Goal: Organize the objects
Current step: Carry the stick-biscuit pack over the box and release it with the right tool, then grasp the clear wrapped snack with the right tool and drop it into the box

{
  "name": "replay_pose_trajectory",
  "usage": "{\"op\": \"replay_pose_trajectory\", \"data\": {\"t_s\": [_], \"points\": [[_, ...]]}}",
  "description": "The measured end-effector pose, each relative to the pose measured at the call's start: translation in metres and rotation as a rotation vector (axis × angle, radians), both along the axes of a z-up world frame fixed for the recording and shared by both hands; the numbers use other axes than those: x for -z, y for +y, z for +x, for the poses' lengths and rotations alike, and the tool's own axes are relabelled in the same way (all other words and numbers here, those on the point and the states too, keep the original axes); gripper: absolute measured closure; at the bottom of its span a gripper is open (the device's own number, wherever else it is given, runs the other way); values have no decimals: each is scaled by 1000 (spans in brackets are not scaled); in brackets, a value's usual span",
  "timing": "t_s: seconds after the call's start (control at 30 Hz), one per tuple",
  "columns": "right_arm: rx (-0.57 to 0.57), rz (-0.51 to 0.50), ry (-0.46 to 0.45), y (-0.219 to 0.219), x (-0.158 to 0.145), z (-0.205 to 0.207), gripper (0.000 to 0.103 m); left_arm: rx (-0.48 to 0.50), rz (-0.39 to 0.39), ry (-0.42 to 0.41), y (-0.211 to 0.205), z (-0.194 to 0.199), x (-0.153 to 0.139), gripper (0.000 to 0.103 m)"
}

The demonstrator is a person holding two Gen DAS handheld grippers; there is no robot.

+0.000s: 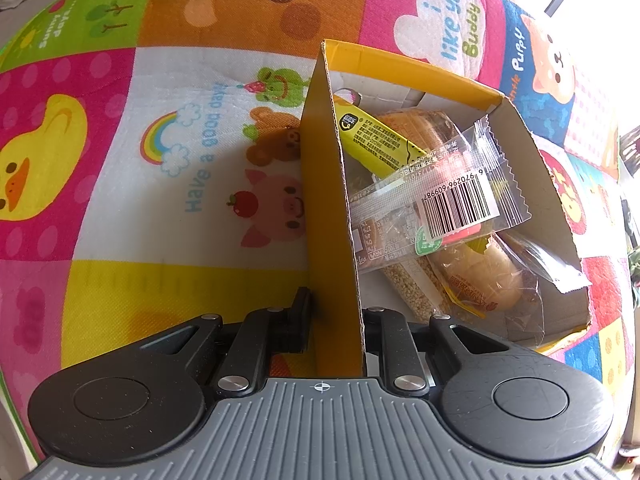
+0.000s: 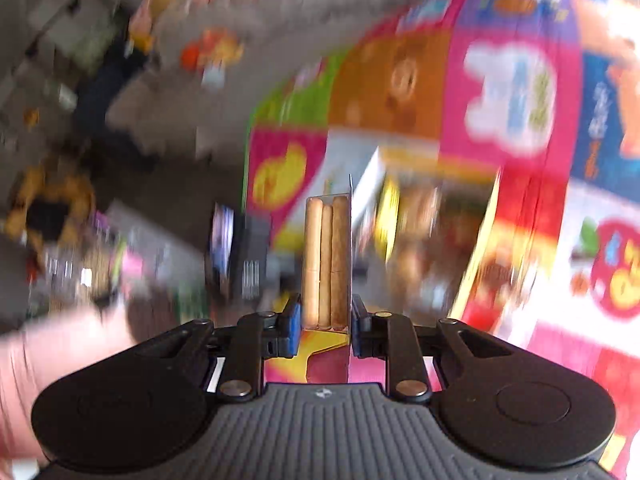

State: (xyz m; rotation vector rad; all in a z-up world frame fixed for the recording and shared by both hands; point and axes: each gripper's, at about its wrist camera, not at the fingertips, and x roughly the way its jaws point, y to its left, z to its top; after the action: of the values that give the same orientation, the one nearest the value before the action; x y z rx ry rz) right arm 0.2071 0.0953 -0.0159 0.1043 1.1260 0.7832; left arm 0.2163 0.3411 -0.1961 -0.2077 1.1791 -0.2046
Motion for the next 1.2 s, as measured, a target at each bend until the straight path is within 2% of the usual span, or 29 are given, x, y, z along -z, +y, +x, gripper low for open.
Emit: {"op": "replay_pose_trajectory", "data": {"t_s": [0.07, 0.2, 0.33, 0.5, 0.63, 0.7, 0.77, 0.87, 1.0, 1.1, 1.17, 1.2], "points": [[25, 12, -55, 7, -8, 9, 79, 1, 1, 1, 0, 0, 0, 83], [14, -14, -109, 12, -9, 15, 73, 4, 1, 5, 0, 1, 0, 83], [46, -72, -88, 4, 1, 20, 67, -1, -1, 4, 0, 1, 0, 83], [96, -194, -33, -18, 33, 24, 66, -3, -4, 5, 0, 1, 0, 83], [148, -309, 9, -30, 71, 31, 65, -2, -1, 6, -1, 2, -1, 83], [192, -355, 43, -38, 93, 38, 55, -2, -1, 5, -1, 2, -1, 83], [245, -382, 77, -46, 114, 48, 50, -2, -1, 5, -1, 2, -1, 83], [311, -396, 107, -51, 141, 62, 50, -3, -1, 5, -1, 2, 0, 83], [322, -457, 70, -44, 172, 77, 50, -2, 0, 5, -1, 2, 0, 83], [356, -441, 58, -46, 178, 82, 52, -2, 3, 6, -1, 2, -1, 83], [343, -419, 72, -48, 179, 81, 60, -1, 8, 2, -2, 1, -1, 83], [338, -417, 69, -49, 179, 79, 60, -3, 8, 2, -3, 0, -1, 83]]}}
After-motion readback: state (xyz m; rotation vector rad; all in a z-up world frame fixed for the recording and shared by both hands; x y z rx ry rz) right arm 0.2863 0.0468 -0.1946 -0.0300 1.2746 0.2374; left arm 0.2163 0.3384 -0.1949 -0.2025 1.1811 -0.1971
